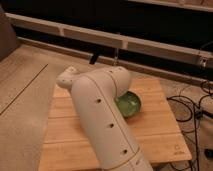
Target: Wipe the white sponge on the table
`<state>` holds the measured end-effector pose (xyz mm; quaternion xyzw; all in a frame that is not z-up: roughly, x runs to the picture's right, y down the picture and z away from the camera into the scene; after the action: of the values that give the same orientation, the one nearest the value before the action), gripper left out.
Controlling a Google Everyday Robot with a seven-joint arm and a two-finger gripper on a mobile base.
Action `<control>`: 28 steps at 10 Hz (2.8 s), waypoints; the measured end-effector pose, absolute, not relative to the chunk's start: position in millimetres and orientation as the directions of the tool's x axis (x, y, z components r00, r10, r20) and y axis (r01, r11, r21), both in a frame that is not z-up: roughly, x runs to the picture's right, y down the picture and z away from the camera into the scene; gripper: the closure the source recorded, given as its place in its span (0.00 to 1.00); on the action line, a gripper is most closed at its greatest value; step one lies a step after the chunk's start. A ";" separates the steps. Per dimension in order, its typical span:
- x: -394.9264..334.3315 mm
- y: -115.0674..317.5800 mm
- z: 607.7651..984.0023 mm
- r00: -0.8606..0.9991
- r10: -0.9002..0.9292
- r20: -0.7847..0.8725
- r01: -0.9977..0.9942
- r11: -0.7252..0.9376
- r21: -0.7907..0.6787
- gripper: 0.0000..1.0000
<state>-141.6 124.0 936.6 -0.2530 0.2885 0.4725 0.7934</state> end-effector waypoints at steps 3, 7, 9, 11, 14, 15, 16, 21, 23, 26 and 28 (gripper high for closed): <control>-160.9 148.8 901.1 0.386 0.608 -0.694 -0.908 0.382 -0.170 1.00; -121.8 186.8 864.6 0.305 0.577 -0.758 -0.934 0.336 -0.121 1.00; -96.4 198.2 856.7 0.253 0.559 -0.790 -0.944 0.322 -0.074 1.00; -75.6 194.6 858.4 0.219 0.555 -0.802 -0.943 0.332 -0.028 1.00; -53.9 158.2 864.1 0.221 0.570 -0.792 -0.911 0.410 0.040 1.00; -51.7 147.3 866.9 0.229 0.569 -0.790 -0.900 0.432 0.050 1.00; -48.0 138.3 874.6 0.237 0.570 -0.787 -0.890 0.452 0.059 1.00; -51.3 129.3 921.0 0.274 0.568 -0.776 -0.881 0.472 0.034 1.00; -67.2 115.8 932.5 0.322 0.578 -0.750 -0.868 0.496 0.009 1.00; -111.5 103.4 934.4 0.390 0.599 -0.700 -0.861 0.507 -0.046 1.00; -143.3 107.1 929.7 0.419 0.615 -0.667 -0.868 0.488 -0.095 1.00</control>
<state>-143.3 107.1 929.7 -0.2195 0.2873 0.4559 0.8133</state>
